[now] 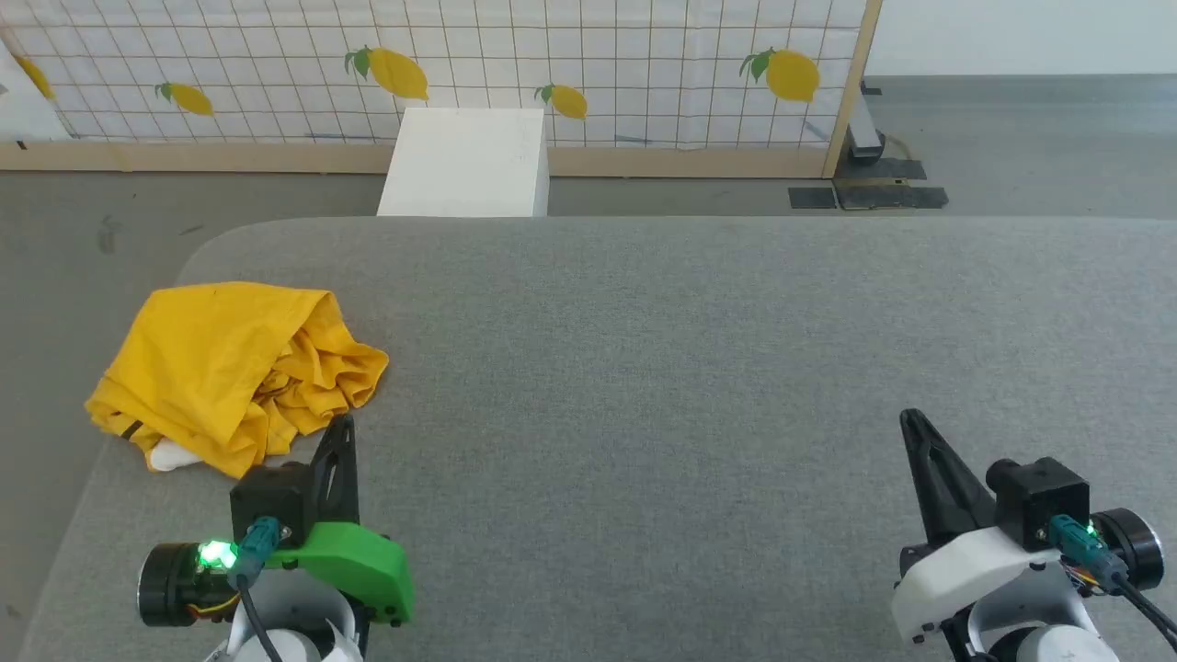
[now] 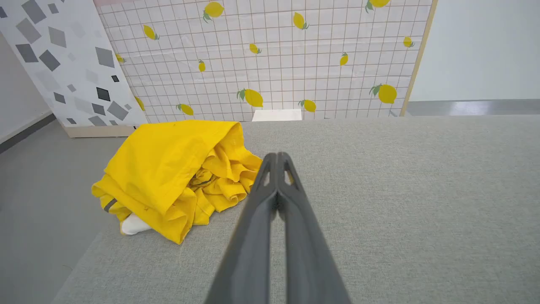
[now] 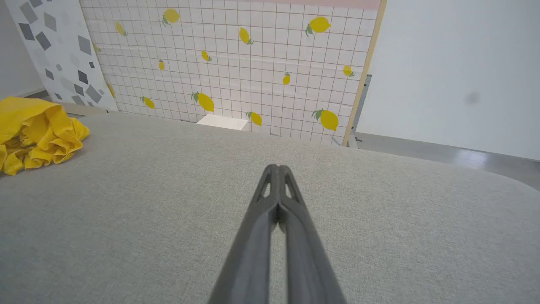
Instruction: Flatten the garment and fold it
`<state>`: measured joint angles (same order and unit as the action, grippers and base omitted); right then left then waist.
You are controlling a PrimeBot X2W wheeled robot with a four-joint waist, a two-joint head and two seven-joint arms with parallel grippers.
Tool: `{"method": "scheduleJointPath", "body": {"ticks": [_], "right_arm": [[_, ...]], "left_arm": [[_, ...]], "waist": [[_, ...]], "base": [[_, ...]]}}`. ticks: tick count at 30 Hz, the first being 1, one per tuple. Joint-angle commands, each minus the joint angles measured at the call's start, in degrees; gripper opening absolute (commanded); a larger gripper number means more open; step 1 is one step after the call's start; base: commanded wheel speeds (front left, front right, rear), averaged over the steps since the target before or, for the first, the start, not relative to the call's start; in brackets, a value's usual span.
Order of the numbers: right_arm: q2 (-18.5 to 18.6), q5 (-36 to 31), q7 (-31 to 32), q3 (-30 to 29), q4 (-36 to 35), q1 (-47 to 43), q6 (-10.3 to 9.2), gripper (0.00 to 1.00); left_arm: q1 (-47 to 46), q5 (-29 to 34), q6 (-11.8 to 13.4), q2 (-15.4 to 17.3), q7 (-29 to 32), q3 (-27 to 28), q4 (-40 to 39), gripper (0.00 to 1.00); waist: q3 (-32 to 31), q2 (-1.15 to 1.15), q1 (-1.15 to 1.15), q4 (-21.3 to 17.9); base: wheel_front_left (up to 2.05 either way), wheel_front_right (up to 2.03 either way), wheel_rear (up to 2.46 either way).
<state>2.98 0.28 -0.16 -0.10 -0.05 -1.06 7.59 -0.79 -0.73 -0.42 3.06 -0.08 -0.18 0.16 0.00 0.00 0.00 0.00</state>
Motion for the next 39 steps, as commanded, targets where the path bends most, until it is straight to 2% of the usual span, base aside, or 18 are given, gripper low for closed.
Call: {"method": "scheduleJointPath", "body": {"ticks": [1,29,30,39], "right_arm": [[-0.1,-0.3,0.2,0.1,0.0,1.1,-0.1,0.0],[-0.1,-0.3,0.2,0.1,0.0,1.1,-0.1,0.0],[0.0,0.0,0.0,0.0,0.0,0.0,0.0,1.0],[0.0,0.4,-0.5,-0.5,0.5,0.0,-0.01,1.0]], "left_arm": [[0.8,0.7,0.4,-0.2,0.1,0.2,-0.2,0.0],[0.8,0.7,0.4,-0.2,0.1,0.2,-0.2,0.0],[0.0,-0.2,0.0,0.0,0.0,-0.1,0.0,1.0],[-0.4,-1.2,0.6,0.0,-0.9,-1.0,1.4,1.0]], "waist": [[0.0,0.0,0.0,0.0],[0.0,0.0,0.0,0.0],[0.0,0.0,0.0,0.0],[-0.4,0.0,0.0,0.4]], "base": [[0.0,0.0,0.0],[0.0,0.0,0.0],[0.0,0.0,0.0],[0.0,0.0,0.0]]}}
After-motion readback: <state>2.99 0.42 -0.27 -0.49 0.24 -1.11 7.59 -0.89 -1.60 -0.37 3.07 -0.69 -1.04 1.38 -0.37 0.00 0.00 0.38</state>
